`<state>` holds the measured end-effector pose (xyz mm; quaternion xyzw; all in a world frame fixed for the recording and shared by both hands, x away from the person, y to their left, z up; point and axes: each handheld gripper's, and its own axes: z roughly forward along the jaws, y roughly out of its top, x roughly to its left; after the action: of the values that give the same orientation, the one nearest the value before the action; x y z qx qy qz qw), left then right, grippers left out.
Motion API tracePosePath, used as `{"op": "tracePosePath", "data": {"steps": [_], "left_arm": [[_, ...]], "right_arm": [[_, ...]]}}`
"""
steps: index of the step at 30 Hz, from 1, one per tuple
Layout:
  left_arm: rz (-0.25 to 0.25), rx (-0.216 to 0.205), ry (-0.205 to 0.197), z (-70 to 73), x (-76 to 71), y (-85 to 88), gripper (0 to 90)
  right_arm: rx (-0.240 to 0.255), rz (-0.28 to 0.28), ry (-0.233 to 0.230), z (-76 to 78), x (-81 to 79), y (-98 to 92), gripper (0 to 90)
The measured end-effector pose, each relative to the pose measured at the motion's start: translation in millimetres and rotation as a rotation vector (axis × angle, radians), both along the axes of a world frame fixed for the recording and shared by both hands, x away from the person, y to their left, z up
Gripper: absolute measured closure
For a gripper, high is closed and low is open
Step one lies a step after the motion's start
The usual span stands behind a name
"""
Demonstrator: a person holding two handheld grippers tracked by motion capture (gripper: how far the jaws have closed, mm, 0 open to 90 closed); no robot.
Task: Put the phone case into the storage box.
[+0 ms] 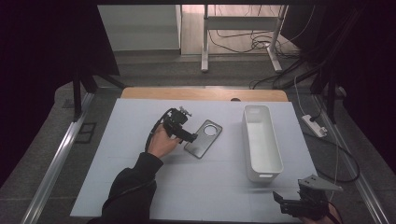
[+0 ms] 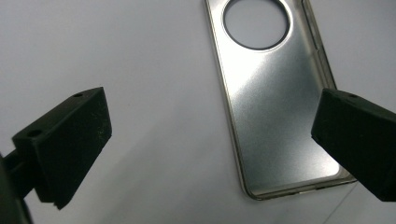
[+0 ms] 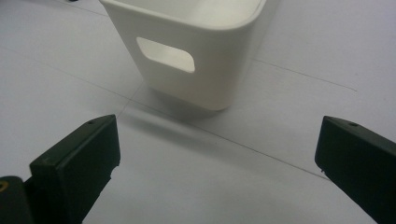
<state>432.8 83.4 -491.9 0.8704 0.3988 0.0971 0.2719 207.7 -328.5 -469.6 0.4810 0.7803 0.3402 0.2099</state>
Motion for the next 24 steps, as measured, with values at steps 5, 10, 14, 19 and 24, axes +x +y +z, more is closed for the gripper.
{"op": "tracePosePath", "data": {"steps": [5,10,14,19,24], "left_arm": [[0.0,0.008,0.021,-12.6,-0.3,-3.2,0.0],[-0.009,0.037,0.039,-25.9,-2.6,-8.6,0.0],[-0.016,0.048,0.054,-32.3,-2.5,-9.3,0.0],[-0.01,0.034,0.063,-37.3,-3.0,-9.0,0.0],[-0.003,0.037,0.073,-36.8,-2.5,-9.2,0.0]], "right_arm": [[0.001,0.0,0.001,0.0,0.1,-0.1,0.3],[0.0,0.0,0.002,0.0,0.1,0.1,0.3],[0.001,0.001,0.003,0.0,0.3,0.0,0.3],[0.001,0.001,0.003,0.0,0.2,-0.1,0.3],[0.002,0.0,0.003,0.0,0.2,-0.2,0.3]]}}
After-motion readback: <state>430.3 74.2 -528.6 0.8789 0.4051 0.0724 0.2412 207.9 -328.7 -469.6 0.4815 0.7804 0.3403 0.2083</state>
